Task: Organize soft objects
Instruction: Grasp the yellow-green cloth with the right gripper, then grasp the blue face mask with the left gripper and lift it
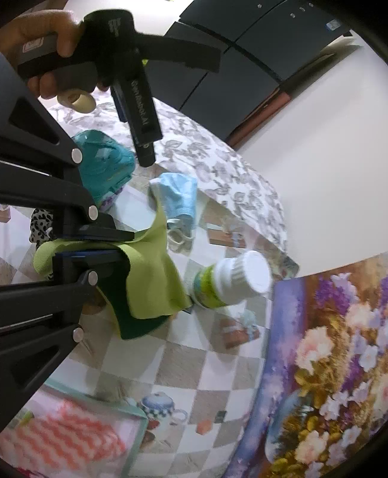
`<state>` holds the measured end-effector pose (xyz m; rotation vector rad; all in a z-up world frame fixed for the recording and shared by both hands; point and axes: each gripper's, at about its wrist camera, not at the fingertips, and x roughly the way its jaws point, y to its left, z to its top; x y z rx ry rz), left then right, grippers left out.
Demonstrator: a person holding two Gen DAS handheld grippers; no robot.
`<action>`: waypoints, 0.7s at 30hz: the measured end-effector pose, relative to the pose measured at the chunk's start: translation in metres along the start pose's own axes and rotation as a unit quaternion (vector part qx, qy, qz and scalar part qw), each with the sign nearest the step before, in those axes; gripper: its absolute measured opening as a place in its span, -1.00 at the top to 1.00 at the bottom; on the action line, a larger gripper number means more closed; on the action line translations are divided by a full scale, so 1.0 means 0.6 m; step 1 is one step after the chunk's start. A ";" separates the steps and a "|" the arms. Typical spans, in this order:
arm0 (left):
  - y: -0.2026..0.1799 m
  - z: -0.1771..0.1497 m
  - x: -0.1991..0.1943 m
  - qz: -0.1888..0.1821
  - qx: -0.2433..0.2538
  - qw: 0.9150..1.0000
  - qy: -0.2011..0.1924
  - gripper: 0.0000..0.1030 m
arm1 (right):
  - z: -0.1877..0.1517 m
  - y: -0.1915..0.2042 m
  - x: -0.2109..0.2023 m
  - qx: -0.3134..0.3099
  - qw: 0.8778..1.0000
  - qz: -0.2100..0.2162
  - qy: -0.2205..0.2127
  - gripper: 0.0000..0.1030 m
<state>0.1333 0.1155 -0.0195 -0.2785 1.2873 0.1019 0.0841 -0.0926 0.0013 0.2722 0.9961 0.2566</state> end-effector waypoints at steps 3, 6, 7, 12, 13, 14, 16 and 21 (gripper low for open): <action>0.000 0.015 -0.005 -0.002 0.016 1.000 -0.001 -0.96 | 0.005 -0.005 -0.016 0.003 1.000 -0.007 -0.012 0.90; -0.002 0.039 -0.011 0.007 0.041 0.999 -0.006 -0.96 | 0.011 -0.013 -0.035 0.008 0.999 -0.013 -0.028 0.90; -0.004 0.048 -0.012 0.012 0.052 0.999 -0.010 -0.96 | 0.013 -0.017 -0.044 0.010 0.999 -0.015 -0.035 0.90; -0.021 0.083 0.007 0.017 0.100 0.995 0.000 -0.96 | 0.022 -0.033 -0.071 0.017 0.998 -0.022 -0.056 0.90; -0.024 0.089 0.015 0.012 0.106 0.994 0.006 -0.96 | 0.023 -0.036 -0.076 0.020 0.998 -0.024 -0.059 0.90; -0.028 0.094 0.023 0.009 0.111 0.994 0.012 -0.96 | 0.023 -0.040 -0.078 0.022 0.998 -0.025 -0.061 0.90; -0.032 0.104 0.039 0.008 0.115 0.993 0.020 -0.96 | 0.024 -0.047 -0.081 0.028 0.997 -0.025 -0.062 0.90; -0.043 0.117 0.074 -0.001 0.119 0.992 0.034 -0.76 | 0.023 -0.060 -0.078 0.037 0.997 -0.025 -0.057 0.90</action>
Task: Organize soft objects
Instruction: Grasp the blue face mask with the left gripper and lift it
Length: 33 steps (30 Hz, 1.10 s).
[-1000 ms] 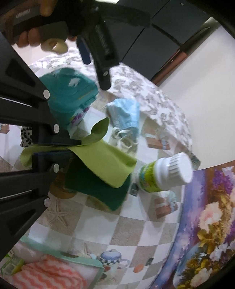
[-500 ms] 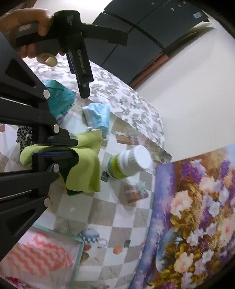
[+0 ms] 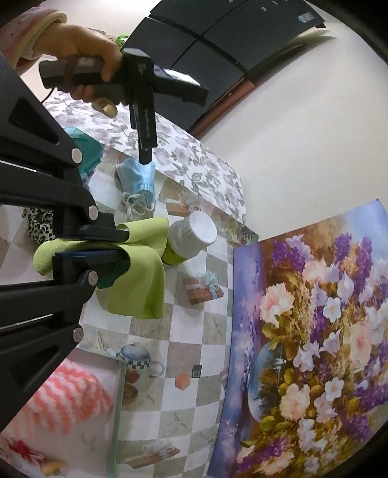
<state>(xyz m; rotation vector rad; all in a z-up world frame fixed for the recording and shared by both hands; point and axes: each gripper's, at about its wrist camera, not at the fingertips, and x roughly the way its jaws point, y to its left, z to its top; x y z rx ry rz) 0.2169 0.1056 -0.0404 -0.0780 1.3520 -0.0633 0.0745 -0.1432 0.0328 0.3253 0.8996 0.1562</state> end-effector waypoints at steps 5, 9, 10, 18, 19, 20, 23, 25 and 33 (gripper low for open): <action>-0.024 0.010 0.019 -0.002 0.024 1.000 0.003 -0.70 | -0.001 -0.005 0.005 0.003 1.000 -0.002 0.003 0.90; -0.048 0.014 0.032 0.022 0.050 0.998 0.008 -0.34 | -0.001 -0.007 0.005 0.006 1.000 -0.002 0.006 0.90; -0.052 0.014 0.037 0.025 0.054 0.998 0.011 -0.33 | -0.001 -0.007 0.005 0.007 1.000 -0.002 0.006 0.90; -0.054 0.008 0.068 0.039 0.052 0.998 0.024 0.52 | 0.000 -0.014 0.004 0.015 1.000 0.002 0.006 0.90; -0.052 0.008 0.070 0.036 0.049 0.998 0.024 0.58 | 0.000 -0.015 0.003 0.016 1.000 0.003 0.006 0.90; -0.050 0.006 0.070 0.034 0.046 0.998 0.024 0.63 | 0.000 -0.015 0.003 0.017 1.000 0.003 0.006 0.90; -0.042 -0.001 0.065 0.026 0.039 0.999 0.020 0.77 | -0.001 -0.017 0.002 0.020 1.000 0.004 0.007 0.90; -0.039 -0.003 0.059 0.020 0.037 0.999 0.014 0.81 | 0.000 -0.019 0.000 0.022 1.000 0.004 0.006 0.91; -0.011 -0.017 0.009 0.009 0.022 1.000 -0.005 0.87 | -0.001 -0.023 -0.017 0.027 1.000 0.009 -0.002 0.90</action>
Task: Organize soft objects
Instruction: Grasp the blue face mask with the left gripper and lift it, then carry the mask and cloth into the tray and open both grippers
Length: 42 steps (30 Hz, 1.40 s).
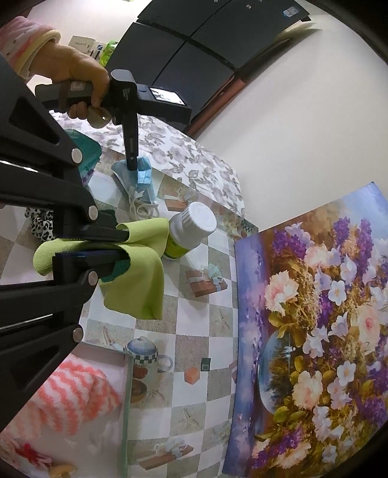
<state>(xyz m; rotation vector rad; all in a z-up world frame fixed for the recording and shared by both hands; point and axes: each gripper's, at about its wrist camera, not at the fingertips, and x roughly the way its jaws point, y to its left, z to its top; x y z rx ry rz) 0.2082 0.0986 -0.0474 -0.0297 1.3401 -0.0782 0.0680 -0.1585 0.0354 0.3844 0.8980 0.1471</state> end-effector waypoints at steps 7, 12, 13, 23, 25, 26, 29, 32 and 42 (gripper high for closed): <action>0.000 -0.020 -0.081 -0.010 -0.009 0.999 -0.046 0.87 | 0.001 0.001 -0.048 0.003 1.000 0.002 -0.024 0.90; -0.035 -0.040 -0.162 -0.024 -0.003 0.995 -0.096 0.87 | 0.001 0.002 -0.098 -0.002 0.999 -0.008 -0.047 0.90; -0.046 -0.048 -0.183 -0.026 0.003 0.994 -0.108 0.87 | 0.001 0.001 -0.111 -0.002 0.999 -0.012 -0.052 0.90; -0.168 -0.122 -0.327 -0.088 0.030 0.977 -0.193 0.87 | -0.003 -0.027 -0.245 0.006 0.991 -0.063 -0.115 0.90; -0.199 -0.140 -0.341 -0.100 0.041 0.974 -0.199 0.87 | -0.009 -0.039 -0.275 0.013 0.988 -0.079 -0.130 0.90; -0.216 -0.151 -0.346 -0.108 0.047 0.972 -0.201 0.87 | -0.012 -0.046 -0.288 0.017 0.987 -0.086 -0.136 0.90; -0.264 -0.182 -0.350 -0.126 0.071 0.969 -0.202 0.87 | -0.023 -0.068 -0.323 0.030 0.982 -0.109 -0.151 0.90; -0.300 -0.209 -0.341 -0.145 0.087 0.966 -0.194 0.87 | -0.039 -0.094 -0.356 0.046 0.976 -0.137 -0.163 0.90; -0.385 -0.270 -0.261 -0.158 0.126 0.966 -0.163 0.87 | -0.083 -0.151 -0.395 0.072 0.969 -0.177 -0.159 0.90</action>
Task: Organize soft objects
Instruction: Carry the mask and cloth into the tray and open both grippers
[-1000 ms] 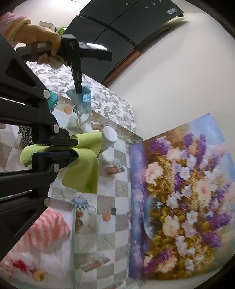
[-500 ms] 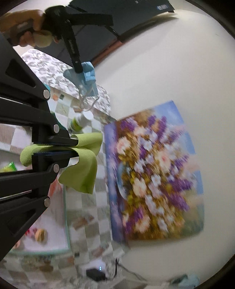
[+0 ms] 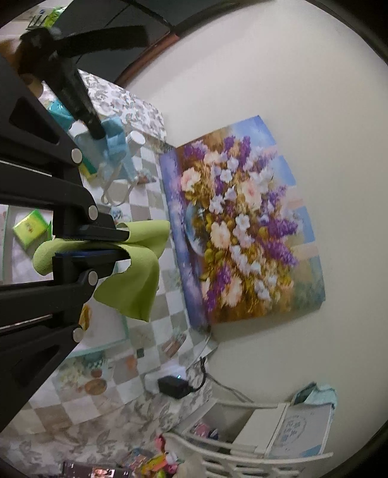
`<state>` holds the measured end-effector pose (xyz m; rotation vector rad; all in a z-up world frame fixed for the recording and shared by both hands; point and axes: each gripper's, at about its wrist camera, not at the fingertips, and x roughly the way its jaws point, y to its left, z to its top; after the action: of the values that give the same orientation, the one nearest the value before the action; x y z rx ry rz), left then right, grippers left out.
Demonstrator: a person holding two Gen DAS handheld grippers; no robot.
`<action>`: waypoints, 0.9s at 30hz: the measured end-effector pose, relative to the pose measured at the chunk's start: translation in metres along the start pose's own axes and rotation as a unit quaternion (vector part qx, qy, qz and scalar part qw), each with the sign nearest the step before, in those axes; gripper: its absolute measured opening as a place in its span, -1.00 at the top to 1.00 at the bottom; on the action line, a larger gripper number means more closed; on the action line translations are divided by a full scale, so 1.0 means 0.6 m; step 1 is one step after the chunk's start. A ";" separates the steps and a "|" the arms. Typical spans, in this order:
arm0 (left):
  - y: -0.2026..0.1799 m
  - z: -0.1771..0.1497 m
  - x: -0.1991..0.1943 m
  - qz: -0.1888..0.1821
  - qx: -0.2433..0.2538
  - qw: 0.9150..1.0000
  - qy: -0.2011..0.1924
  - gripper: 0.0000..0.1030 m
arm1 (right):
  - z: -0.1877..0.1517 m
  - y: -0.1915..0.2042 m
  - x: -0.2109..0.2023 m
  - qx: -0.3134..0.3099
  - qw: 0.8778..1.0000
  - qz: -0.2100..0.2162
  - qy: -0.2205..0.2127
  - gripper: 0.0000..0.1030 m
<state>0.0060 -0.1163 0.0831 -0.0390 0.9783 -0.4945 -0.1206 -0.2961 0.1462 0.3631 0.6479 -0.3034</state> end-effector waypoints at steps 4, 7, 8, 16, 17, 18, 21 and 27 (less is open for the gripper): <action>-0.012 -0.018 0.043 -0.009 0.012 1.000 0.015 0.87 | -0.018 -0.020 0.025 0.012 1.000 -0.004 0.024 0.90; -0.012 -0.027 0.081 -0.010 0.005 0.999 0.036 0.87 | -0.032 -0.031 0.064 0.024 0.998 -0.003 0.058 0.90; -0.010 -0.029 0.090 -0.011 0.000 0.999 0.042 0.87 | -0.037 -0.033 0.076 0.025 0.997 -0.003 0.069 0.90; -0.023 -0.041 0.153 -0.014 0.003 0.997 0.071 0.87 | -0.069 -0.032 0.138 0.012 0.993 -0.017 0.120 0.90; -0.022 -0.044 0.162 -0.012 0.000 0.997 0.078 0.87 | -0.072 -0.032 0.143 0.011 0.992 -0.020 0.124 0.90; -0.020 -0.047 0.169 -0.010 -0.003 0.996 0.084 0.87 | -0.075 -0.032 0.148 0.010 0.991 -0.023 0.129 0.90; -0.013 -0.055 0.191 -0.010 -0.013 0.994 0.105 0.87 | -0.084 -0.034 0.166 0.006 0.989 -0.026 0.143 0.90; -0.011 -0.074 0.227 -0.001 -0.013 0.991 0.136 0.86 | -0.112 -0.040 0.213 0.005 0.982 -0.031 0.184 0.90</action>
<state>0.0299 -0.1706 -0.0472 0.0053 1.2523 -0.4972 -0.0685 -0.3100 0.0098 0.4136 1.0225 -0.3007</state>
